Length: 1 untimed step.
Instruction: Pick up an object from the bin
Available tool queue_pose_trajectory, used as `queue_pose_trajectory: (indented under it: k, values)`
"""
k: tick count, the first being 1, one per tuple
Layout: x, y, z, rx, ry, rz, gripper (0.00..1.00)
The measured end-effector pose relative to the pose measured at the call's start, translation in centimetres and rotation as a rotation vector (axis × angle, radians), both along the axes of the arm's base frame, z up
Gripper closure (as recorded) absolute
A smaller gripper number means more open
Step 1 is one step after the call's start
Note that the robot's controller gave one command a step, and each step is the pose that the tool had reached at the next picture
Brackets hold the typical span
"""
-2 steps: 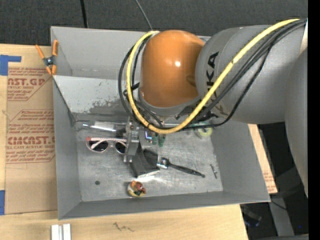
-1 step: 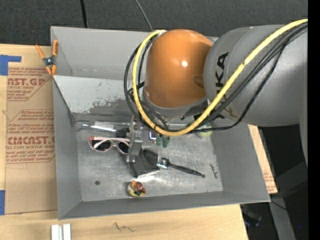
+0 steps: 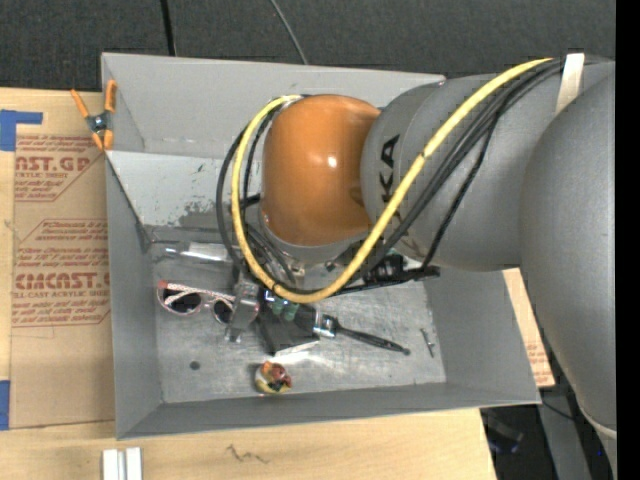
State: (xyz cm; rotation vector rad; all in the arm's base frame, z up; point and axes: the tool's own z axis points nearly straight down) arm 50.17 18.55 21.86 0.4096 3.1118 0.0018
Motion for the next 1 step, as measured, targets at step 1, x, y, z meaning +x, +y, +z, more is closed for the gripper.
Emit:
queue_pose_trajectory:
  k: [1]
  values:
    - [-0.69, 1.47, -1.63, -0.001, 0.008, -0.212, 1.0]
